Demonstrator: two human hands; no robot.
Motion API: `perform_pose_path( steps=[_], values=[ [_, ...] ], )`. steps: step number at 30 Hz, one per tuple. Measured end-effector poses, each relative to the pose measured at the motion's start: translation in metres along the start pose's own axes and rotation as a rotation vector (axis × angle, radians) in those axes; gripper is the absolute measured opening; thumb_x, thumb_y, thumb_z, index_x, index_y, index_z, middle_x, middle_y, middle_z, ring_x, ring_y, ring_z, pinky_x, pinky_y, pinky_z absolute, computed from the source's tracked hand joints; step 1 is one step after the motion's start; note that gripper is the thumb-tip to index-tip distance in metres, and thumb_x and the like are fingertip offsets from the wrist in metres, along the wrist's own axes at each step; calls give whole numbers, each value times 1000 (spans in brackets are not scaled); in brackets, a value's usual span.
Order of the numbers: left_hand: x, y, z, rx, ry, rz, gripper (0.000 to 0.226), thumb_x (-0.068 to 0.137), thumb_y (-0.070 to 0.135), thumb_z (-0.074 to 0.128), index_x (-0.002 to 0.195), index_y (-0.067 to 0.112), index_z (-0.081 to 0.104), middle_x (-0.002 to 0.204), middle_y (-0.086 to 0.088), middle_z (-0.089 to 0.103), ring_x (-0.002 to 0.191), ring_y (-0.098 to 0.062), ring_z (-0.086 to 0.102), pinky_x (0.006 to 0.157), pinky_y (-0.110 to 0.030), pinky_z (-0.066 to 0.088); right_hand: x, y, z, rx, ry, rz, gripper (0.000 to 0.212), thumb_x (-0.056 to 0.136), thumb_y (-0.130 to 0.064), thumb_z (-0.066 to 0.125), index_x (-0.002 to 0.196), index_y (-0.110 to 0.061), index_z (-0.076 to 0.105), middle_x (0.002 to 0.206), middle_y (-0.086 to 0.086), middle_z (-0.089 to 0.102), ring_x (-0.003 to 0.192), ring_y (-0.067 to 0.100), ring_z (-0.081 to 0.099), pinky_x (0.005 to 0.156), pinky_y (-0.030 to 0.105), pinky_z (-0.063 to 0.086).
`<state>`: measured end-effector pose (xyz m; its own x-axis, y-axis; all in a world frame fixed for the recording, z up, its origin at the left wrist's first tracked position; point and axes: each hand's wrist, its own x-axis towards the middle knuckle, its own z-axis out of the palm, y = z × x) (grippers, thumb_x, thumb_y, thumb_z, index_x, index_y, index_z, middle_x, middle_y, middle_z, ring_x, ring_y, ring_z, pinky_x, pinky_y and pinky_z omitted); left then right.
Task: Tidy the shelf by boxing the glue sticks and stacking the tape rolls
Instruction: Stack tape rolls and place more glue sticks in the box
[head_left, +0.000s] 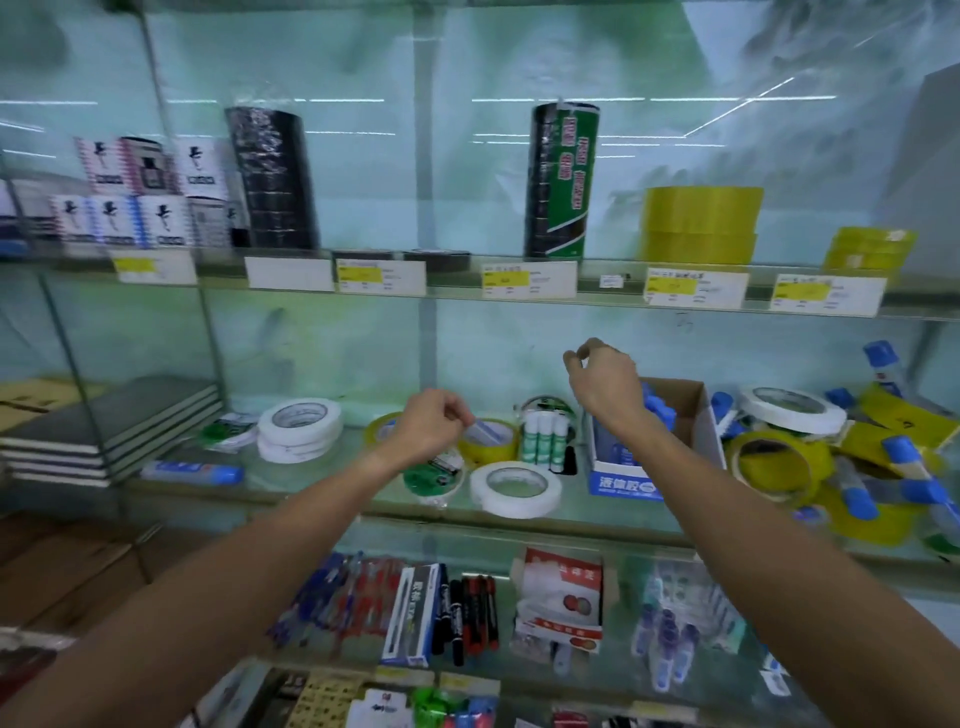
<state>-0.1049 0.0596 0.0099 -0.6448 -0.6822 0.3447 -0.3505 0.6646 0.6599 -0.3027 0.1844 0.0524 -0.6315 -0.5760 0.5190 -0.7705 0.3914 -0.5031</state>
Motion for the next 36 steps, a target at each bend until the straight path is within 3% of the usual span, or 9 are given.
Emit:
perform_pose_path(
  steps=[9, 11, 14, 17, 20, 24, 28, 32, 36],
  values=[
    [-8, -108, -109, 575, -109, -100, 15, 80, 9, 57, 75, 15, 70, 87, -11, 73, 87, -27, 68, 78, -29, 51, -39, -62, 56, 76, -77, -217, 25, 94, -25, 48, 95, -8, 67, 91, 14, 71, 87, 34, 63, 72, 40, 53],
    [-14, -123, -123, 734, -154, -153, 16, 84, 9, 50, 88, 12, 66, 99, -18, 69, 93, -34, 65, 79, -34, 49, -47, -70, 69, 58, -118, -243, 24, 93, -23, 48, 92, -9, 67, 87, 12, 71, 81, 31, 63, 68, 38, 53],
    [-21, -154, -142, 969, -220, -241, 29, 84, 9, 52, 111, 9, 62, 113, -15, 64, 103, -30, 64, 83, -34, 50, -59, -77, 84, 21, -172, -275, 25, 94, -24, 46, 88, -10, 66, 82, 10, 70, 74, 28, 62, 60, 35, 49],
    [-17, -193, -156, 1069, -320, -287, 36, 70, 5, 59, 104, 9, 66, 111, -12, 66, 99, -27, 66, 81, -30, 54, -68, -83, 94, -6, -219, -284, 26, 95, -25, 43, 83, -13, 62, 77, 9, 67, 67, 27, 60, 57, 34, 49],
    [-26, -182, -163, 1026, -460, -298, 25, 77, 6, 61, 101, 9, 70, 106, -10, 69, 92, -24, 65, 69, -20, 41, -71, -85, 98, -30, -251, -286, 24, 94, -27, 42, 77, -18, 55, 68, 7, 62, 60, 28, 58, 60, 40, 55],
    [-30, -188, -172, 888, -473, -228, 25, 86, 6, 58, 108, 11, 67, 111, -8, 65, 96, -21, 61, 68, -21, 36, -72, -86, 99, -18, -276, -286, 25, 94, -29, 42, 79, -17, 59, 67, 4, 61, 59, 26, 58, 63, 41, 55],
    [-26, -201, -180, 651, -179, -8, 10, 85, 5, 62, 90, 13, 62, 94, -10, 64, 87, -28, 62, 67, -26, 34, -70, -85, 99, 21, -279, -265, 24, 94, -26, 43, 84, -15, 62, 71, 7, 64, 62, 26, 59, 62, 42, 56],
    [-24, -158, -165, 391, 101, 92, 21, 82, 2, 67, 96, 15, 58, 88, -2, 62, 79, -21, 58, 67, -28, 38, -67, -87, 99, 107, -241, -251, 24, 95, -24, 44, 91, -14, 65, 79, 5, 68, 65, 22, 61, 63, 41, 56],
    [-21, -107, -141, 41, 155, 43, 23, 80, 1, 70, 99, 11, 62, 86, 1, 64, 75, -10, 61, 63, -12, 46, -70, -98, 98, 194, -219, -279, 20, 96, -20, 49, 98, -12, 67, 92, 4, 71, 78, 19, 64, 70, 33, 54]
  ],
)
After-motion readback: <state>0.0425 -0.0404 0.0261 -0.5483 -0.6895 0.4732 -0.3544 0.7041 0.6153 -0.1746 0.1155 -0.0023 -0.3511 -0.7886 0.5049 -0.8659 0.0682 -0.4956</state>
